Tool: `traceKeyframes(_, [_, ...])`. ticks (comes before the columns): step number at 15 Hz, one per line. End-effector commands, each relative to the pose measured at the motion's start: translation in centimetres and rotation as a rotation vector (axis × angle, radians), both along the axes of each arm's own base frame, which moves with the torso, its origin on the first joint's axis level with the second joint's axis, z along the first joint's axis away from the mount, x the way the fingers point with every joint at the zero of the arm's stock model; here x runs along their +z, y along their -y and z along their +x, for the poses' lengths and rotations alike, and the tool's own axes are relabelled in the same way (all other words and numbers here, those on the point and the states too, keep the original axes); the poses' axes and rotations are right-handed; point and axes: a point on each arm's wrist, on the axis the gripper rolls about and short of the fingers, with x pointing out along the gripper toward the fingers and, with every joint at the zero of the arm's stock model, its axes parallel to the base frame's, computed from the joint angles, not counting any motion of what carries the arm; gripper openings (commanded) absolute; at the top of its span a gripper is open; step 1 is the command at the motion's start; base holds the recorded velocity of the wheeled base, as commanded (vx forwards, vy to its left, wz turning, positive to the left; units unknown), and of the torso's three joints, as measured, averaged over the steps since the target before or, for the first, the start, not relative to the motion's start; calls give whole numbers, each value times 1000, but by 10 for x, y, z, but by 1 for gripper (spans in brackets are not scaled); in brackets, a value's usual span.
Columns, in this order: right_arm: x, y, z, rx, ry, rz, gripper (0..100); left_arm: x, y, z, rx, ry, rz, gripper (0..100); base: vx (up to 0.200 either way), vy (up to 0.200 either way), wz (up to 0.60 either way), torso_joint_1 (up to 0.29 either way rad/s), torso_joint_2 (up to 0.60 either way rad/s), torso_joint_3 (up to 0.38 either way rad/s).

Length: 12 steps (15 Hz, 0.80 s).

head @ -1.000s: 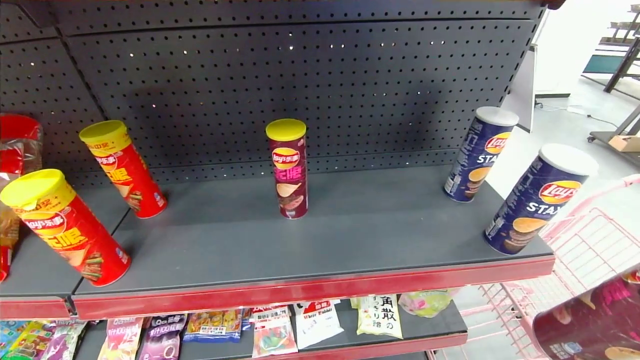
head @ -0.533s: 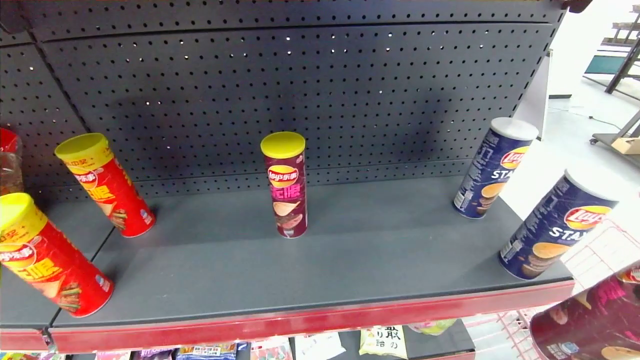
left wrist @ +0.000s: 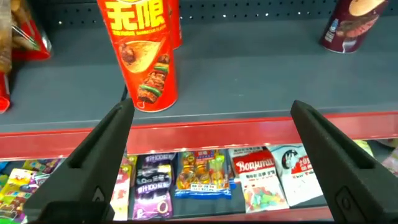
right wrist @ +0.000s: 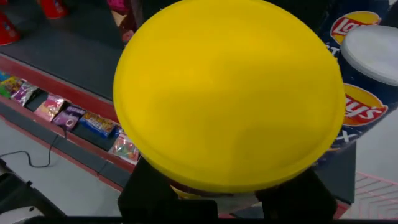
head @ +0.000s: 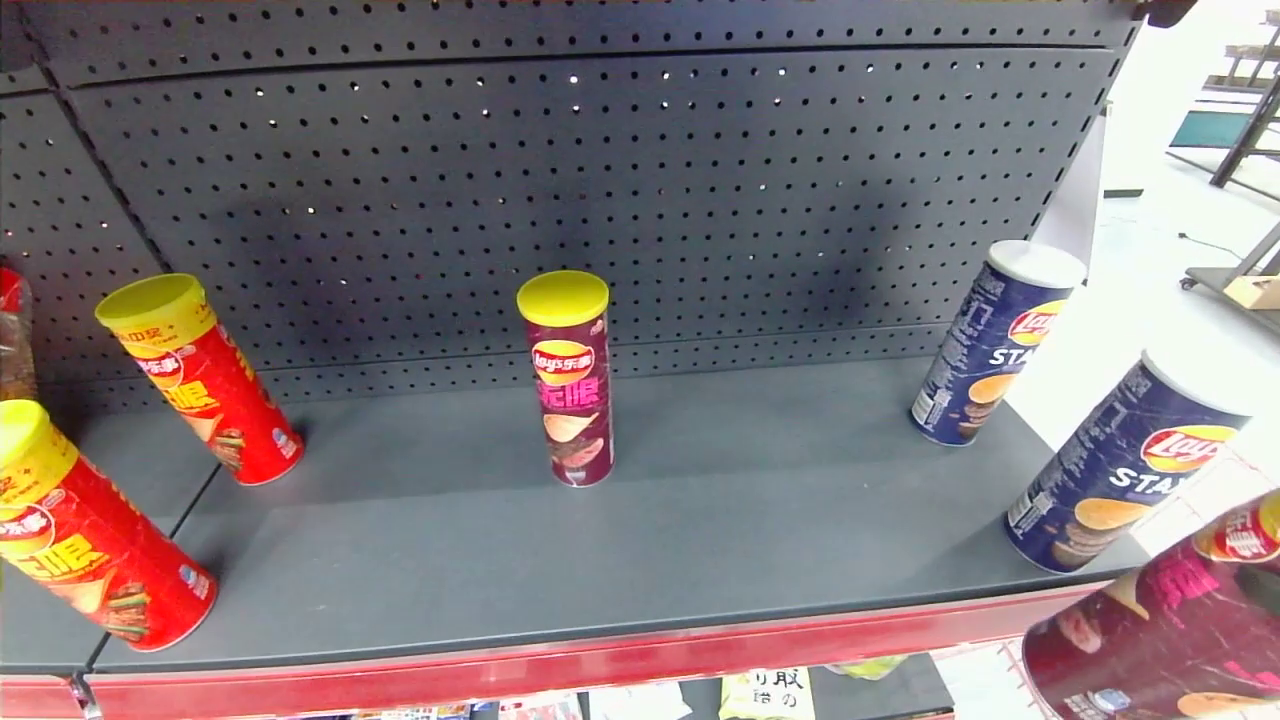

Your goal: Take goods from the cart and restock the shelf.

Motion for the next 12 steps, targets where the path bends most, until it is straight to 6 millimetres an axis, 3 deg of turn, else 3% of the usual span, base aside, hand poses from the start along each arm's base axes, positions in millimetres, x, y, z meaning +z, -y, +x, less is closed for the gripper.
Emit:
traceKeyframes(1, [-2, -4, 8, 61, -40, -10, 0, 1, 1, 2, -42, -27, 16, 100, 0, 0, 0, 0, 0, 0])
traceKeyframes(2, [-2, -5, 8, 70, -41, -11, 0, 2, 1, 2, -72, -25, 18, 100, 0, 0, 0, 0, 0, 0])
traceKeyframes(3, [-4, -7, 10, 88, -57, -15, 0, 47, 3, 1, -160, 27, -21, 100, 0, 0, 0, 0, 0, 0])
traceKeyframes(4, [-5, -7, 13, 88, -74, -18, 0, 121, 3, 24, -187, 8, -99, 100, 0, 0, 0, 0, 0, 0])
traceKeyframes(5, [-5, -8, 16, 90, -80, -19, 0, 153, 5, 40, -231, 6, -110, 100, 0, 0, 0, 0, 0, 0])
traceKeyframes(8, [-1, -10, 23, 93, -87, -21, 0, 143, 20, 72, -665, -148, -39, 100, 0, 0, 0, 0, 0, 0])
traceKeyframes(9, [3, -10, 26, 93, -85, -21, 0, 138, 26, 94, -781, -233, -41, 100, 0, 0, 0, 0, 0, 0])
traceKeyframes(12, [13, -11, 30, 93, -64, -17, 0, 121, 39, 158, -843, -311, 96, 100, 0, 0, 0, 0, 0, 0])
